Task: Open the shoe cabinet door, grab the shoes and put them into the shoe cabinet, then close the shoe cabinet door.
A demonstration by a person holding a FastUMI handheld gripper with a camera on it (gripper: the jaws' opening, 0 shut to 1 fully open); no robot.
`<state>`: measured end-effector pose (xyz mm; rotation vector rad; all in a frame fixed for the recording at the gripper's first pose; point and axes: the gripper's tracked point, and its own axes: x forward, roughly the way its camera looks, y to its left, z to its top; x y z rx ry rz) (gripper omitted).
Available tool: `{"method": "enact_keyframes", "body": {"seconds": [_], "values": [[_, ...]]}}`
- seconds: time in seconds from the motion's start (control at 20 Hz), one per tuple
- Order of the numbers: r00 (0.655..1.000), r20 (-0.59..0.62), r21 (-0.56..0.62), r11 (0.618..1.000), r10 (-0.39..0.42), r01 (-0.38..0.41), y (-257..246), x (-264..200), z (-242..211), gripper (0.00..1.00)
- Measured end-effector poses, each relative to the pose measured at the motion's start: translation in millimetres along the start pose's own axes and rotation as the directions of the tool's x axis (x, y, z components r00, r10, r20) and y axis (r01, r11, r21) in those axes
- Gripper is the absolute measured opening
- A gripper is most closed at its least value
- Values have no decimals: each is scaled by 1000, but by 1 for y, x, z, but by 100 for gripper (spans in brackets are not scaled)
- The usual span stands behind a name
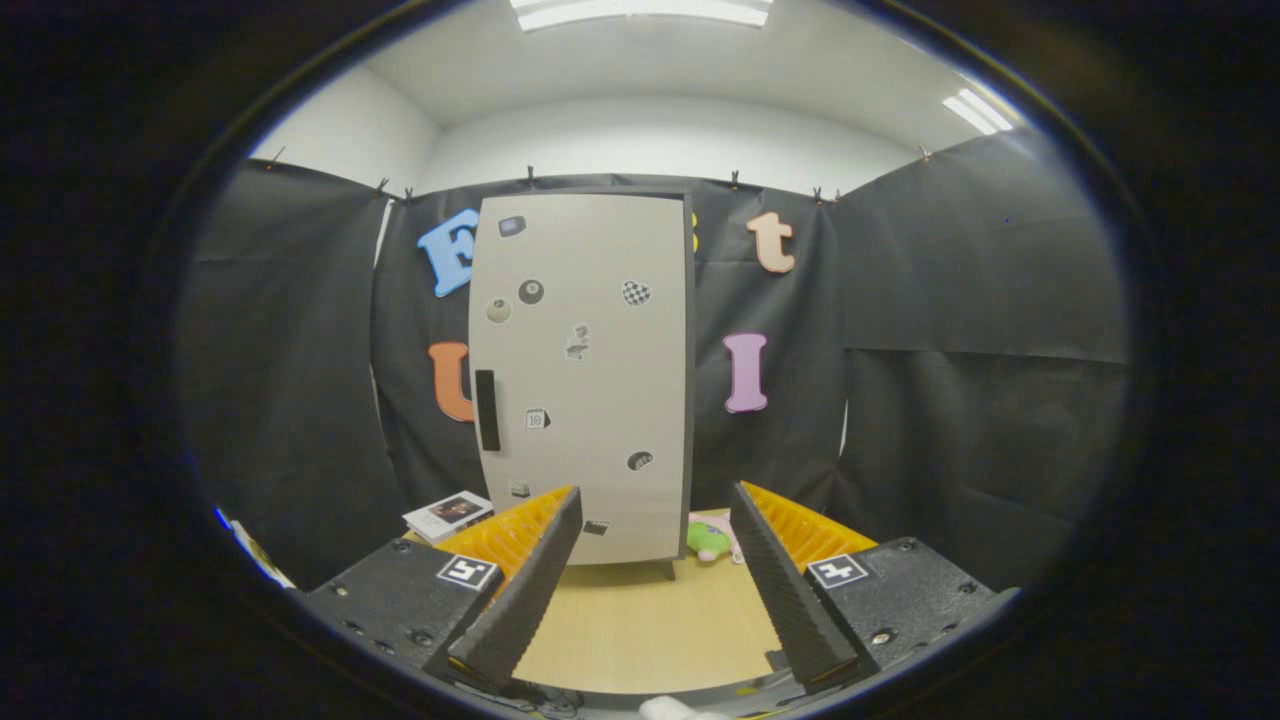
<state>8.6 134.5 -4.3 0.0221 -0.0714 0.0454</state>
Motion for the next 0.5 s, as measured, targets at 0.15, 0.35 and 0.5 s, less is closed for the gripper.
{"method": "enact_keyframes", "body": {"seconds": [0.15, 0.35, 0.5], "values": [[1000, 1, -2, 1000, 5, -5, 2, -1, -1, 98], [1000, -3, -1, 1000, 0, 0, 1, -2, -3, 98], [1000, -3, 2, 1000, -6, 6, 0, -2, -4, 98]]}}
